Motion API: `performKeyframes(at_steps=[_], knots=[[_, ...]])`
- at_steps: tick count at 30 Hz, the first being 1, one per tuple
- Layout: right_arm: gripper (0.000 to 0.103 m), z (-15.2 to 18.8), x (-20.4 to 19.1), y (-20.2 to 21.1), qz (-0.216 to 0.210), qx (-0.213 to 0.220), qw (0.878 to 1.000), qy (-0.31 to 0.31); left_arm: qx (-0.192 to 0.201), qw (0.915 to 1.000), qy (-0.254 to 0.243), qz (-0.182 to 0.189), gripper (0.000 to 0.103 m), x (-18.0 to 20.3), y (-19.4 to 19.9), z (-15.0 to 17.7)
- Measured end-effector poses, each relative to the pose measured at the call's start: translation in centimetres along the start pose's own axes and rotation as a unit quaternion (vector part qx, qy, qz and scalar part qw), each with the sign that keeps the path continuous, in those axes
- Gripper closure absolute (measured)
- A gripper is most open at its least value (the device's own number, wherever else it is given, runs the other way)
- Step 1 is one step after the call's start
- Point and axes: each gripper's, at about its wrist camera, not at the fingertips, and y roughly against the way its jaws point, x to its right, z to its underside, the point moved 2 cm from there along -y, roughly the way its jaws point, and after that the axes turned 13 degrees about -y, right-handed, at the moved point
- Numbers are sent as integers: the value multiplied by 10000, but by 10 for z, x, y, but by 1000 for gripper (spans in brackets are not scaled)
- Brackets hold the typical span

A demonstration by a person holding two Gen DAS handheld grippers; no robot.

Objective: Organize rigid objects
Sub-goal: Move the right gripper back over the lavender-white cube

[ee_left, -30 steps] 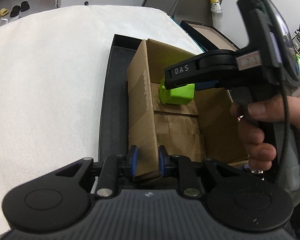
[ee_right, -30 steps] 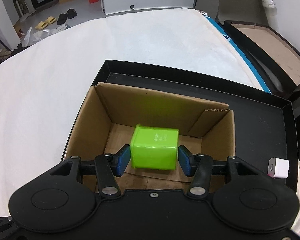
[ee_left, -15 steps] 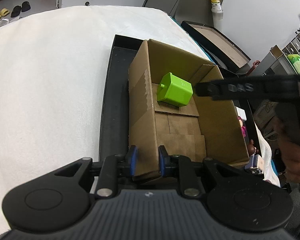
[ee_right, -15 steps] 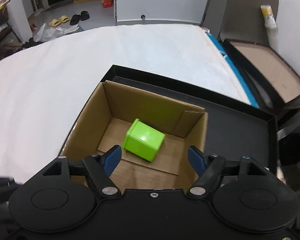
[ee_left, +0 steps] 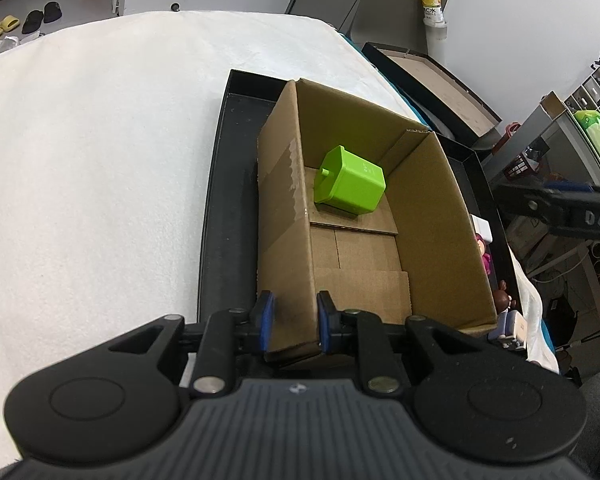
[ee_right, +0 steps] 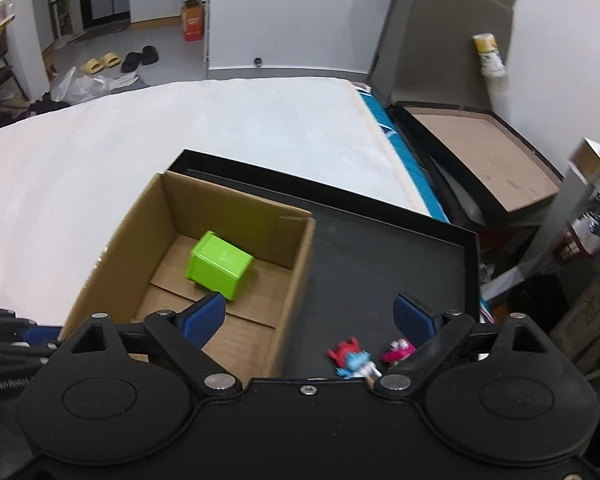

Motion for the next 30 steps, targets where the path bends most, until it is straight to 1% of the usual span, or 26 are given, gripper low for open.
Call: performKeyframes(at_steps=[10, 17, 23, 30], knots=[[9, 15, 45, 9, 285, -51, 9985, -475, 54, 10000, 8, 47, 82, -2, 3, 1], [9, 28, 80, 8, 460, -250, 9925, -1106, 83, 9999, 27, 80, 82, -1, 5, 2], [9, 40, 98, 8, 630, -355, 9888, -1304, 118, 9999, 18, 104, 82, -2, 7, 3], [10, 49, 114, 5, 650, -502, 9854, -1490, 129, 9998, 55, 117, 82, -3, 8, 4]])
